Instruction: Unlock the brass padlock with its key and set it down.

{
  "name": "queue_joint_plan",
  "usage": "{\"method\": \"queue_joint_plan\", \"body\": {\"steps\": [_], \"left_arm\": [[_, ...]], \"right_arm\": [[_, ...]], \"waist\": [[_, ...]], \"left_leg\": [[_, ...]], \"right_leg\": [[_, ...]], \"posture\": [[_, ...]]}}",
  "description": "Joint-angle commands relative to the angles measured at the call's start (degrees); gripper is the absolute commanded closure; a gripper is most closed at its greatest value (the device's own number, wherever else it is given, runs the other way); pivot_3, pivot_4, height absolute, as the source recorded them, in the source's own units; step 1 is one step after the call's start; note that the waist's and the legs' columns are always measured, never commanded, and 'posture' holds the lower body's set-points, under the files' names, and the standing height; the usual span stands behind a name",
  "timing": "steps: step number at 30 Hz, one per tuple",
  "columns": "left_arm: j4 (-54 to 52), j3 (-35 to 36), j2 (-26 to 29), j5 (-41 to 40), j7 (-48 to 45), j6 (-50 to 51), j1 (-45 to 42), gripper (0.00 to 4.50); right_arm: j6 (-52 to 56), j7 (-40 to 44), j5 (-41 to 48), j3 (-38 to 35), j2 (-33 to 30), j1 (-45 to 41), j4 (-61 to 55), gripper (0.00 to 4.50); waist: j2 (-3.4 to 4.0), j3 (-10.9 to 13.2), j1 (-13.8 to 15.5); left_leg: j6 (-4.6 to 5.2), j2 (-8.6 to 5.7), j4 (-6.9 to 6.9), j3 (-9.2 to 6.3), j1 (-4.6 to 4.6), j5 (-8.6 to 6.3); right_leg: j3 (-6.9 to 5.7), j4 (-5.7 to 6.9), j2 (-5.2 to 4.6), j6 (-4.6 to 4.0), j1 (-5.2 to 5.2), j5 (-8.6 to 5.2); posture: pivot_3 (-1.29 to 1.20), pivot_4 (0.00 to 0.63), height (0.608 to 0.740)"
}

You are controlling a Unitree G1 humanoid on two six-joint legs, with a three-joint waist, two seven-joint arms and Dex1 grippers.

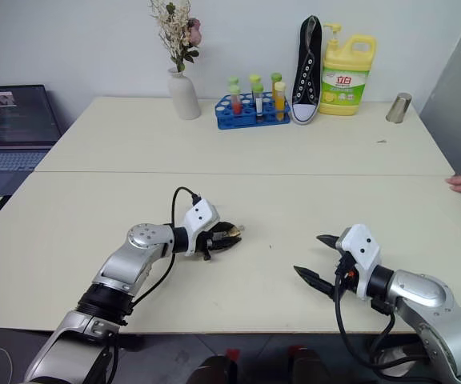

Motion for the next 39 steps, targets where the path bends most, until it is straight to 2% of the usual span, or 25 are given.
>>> {"method": "queue_joint_plan", "body": {"steps": [1, 5, 10, 14, 19, 22, 25, 27, 31, 34, 39], "left_arm": [[0.59, -1.04, 1.42, 1.43, -1.63, 0.45, 0.88, 3.52], [-3.85, -0.86, 3.01, -1.21, -7.18, -2.16, 2.62, 3.52], [-5.86, -0.65, 3.53, -0.92, -9.65, -7.92, 2.93, 3.52], [-6.94, -0.18, 3.04, -0.91, -13.03, -26.77, 0.08, 3.52], [-4.55, -0.13, 3.25, 0.28, -13.94, -44.73, -1.71, 3.52], [-1.16, 0.06, 4.67, 3.68, -12.15, -62.24, -3.17, 3.52], [3.29, 0.05, 5.32, 6.82, -9.44, -73.05, -4.84, 3.52], [6.90, 1.27, 5.37, 12.03, -5.11, -80.17, -6.80, 3.52], [10.75, 1.54, 5.59, 16.82, 0.74, -85.82, -8.70, 3.52], [11.40, 1.62, 5.67, 19.26, 4.75, -86.42, -8.94, 3.52], [9.35, 1.04, 6.38, 20.81, 9.70, -86.64, -7.43, 3.52]], "right_arm": [[-1.11, -0.25, 0.56, -0.74, 0.23, 0.49, -2.18, 0.00], [-1.58, -0.22, 0.11, -0.88, 0.08, 1.23, -2.16, 0.00], [-2.02, -0.07, -0.39, -1.10, -0.12, 2.06, -2.25, 0.00], [-2.11, -0.45, -0.33, -2.62, -0.27, 4.02, -2.78, 0.00], [-2.05, -0.46, 0.13, -3.44, -0.42, 4.47, -3.17, 0.00], [-0.53, 0.73, 2.52, -3.63, -0.64, 2.81, -3.18, 0.00], [1.28, 1.27, 5.74, -3.70, -0.39, 0.40, -2.82, 0.00], [3.08, 1.69, 8.32, -2.74, -0.09, -2.67, -1.96, 0.00], [5.28, 1.44, 10.82, -1.68, 0.36, -5.65, -1.16, 0.00], [8.50, 0.28, 14.10, 0.77, 3.52, -12.17, 2.30, 0.00], [10.12, 0.63, 13.36, 6.00, 7.43, -20.41, 8.93, 0.00]], "waist": [[0.00, 0.00, -0.01], [0.01, -0.01, -0.29], [0.00, 0.00, -0.02], [-0.03, 0.02, 0.19], [-0.04, 0.02, 0.11], [-0.03, 0.03, -0.24], [-0.04, 0.03, -0.14], [-0.06, 0.04, 0.01], [-0.06, 0.04, 0.00], [-0.07, 0.04, -0.41], [-0.07, 0.04, -0.28]], "left_leg": [[0.00, 0.00, 0.00, 0.00, 0.00, 0.00], [0.00, 0.03, -0.03, 0.01, 0.02, 0.00], [-0.02, 0.01, -0.03, -0.05, -0.06, 0.01], [-0.03, 0.01, -0.03, -0.04, -0.10, 0.01], [-0.22, 0.00, -0.03, 0.00, -0.09, 0.12], [-0.18, 0.04, -0.06, 0.09, -0.05, 0.10], [-0.02, 0.06, -0.05, 0.13, -0.05, 0.01], [0.00, 0.02, -0.02, 0.12, -0.05, 0.00], [0.00, 0.00, -0.02, 0.13, -0.07, 0.00], [0.00, 0.00, -0.03, 0.15, -0.08, 0.00], [0.00, 0.02, -0.03, 0.09, -0.06, 0.00]], "right_leg": [[0.00, 0.00, 0.00, 0.00, 0.00, 0.00], [0.03, 0.01, 0.02, 0.00, -0.02, 0.00], [0.06, -0.03, 0.00, 0.00, -0.09, 0.00], [0.03, -0.06, -0.01, 0.00, -0.09, 0.00], [0.06, -0.08, -0.06, 0.00, -0.07, 0.00], [0.08, -0.07, -0.01, 0.00, -0.09, 0.00], [0.06, -0.05, 0.02, 0.00, -0.09, 0.00], [0.05, -0.05, 0.01, 0.00, -0.05, 0.00], [0.02, -0.08, 0.01, 0.00, -0.05, 0.00], [0.03, -0.07, 0.01, 0.00, -0.08, 0.00], [0.01, 0.00, 0.03, 0.00, -0.11, 0.01]], "posture": [[0.00, 0.150, 0.740], [0.00, 0.150, 0.740], [0.00, 0.150, 0.740], [0.00, 0.150, 0.740], [0.00, 0.150, 0.740], [0.00, 0.150, 0.740], [0.00, 0.150, 0.740], [0.00, 0.150, 0.740], [0.00, 0.150, 0.740], [0.00, 0.150, 0.740], [0.00, 0.150, 0.740]]}}
